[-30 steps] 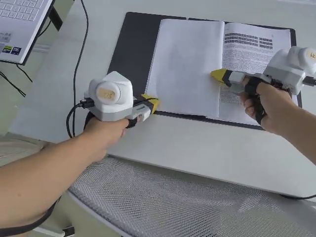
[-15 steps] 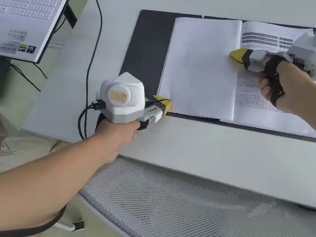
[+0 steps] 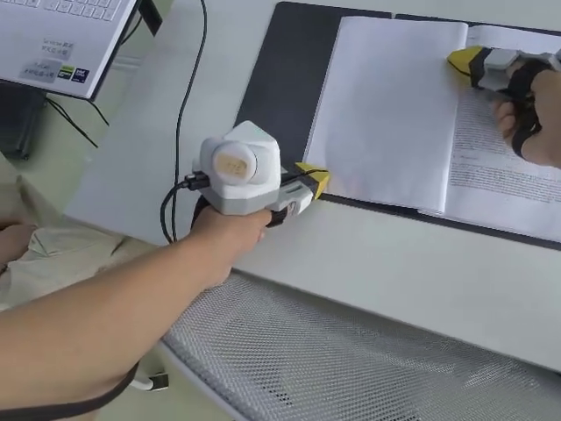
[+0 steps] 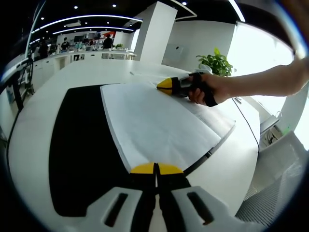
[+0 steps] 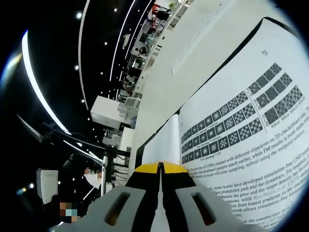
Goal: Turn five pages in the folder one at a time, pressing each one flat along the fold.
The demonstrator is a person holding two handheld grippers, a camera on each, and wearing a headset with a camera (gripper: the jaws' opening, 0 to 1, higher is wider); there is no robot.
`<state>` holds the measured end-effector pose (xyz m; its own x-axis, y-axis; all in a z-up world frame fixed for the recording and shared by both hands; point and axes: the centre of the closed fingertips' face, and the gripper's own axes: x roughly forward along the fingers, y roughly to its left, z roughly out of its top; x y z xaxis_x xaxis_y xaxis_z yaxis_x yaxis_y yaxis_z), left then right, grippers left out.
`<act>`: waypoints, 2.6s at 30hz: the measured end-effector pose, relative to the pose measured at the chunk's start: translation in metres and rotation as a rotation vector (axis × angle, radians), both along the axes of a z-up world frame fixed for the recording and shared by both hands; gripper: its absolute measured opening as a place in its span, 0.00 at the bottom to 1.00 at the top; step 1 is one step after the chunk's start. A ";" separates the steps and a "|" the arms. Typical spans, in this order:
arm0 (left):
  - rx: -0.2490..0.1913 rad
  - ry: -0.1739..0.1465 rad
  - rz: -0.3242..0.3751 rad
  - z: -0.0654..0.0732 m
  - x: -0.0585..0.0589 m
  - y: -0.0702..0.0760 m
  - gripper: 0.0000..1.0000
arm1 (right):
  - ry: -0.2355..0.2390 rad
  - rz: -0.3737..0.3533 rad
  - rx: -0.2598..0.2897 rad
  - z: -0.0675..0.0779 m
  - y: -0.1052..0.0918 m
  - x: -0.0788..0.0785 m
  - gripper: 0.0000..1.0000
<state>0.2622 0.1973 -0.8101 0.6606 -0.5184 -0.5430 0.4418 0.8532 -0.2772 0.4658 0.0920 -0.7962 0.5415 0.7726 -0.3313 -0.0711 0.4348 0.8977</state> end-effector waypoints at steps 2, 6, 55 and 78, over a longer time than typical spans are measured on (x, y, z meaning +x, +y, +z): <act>-0.001 0.001 0.001 0.000 0.000 0.000 0.00 | 0.007 -0.018 0.004 -0.007 -0.004 0.018 0.00; -0.005 0.001 0.006 0.001 -0.001 0.000 0.00 | 0.029 -0.050 0.038 -0.012 -0.007 0.032 0.00; 0.011 -0.007 0.005 0.000 0.000 -0.001 0.00 | 0.054 0.098 0.068 -0.008 -0.006 -0.048 0.00; 0.033 -0.016 0.002 -0.001 0.000 0.000 0.00 | 0.102 0.212 0.084 -0.006 -0.008 -0.137 0.00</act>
<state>0.2622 0.1969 -0.8109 0.6704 -0.4991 -0.5490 0.4445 0.8626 -0.2414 0.3292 0.0842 -0.8021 0.3314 0.8926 -0.3057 -0.0604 0.3434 0.9373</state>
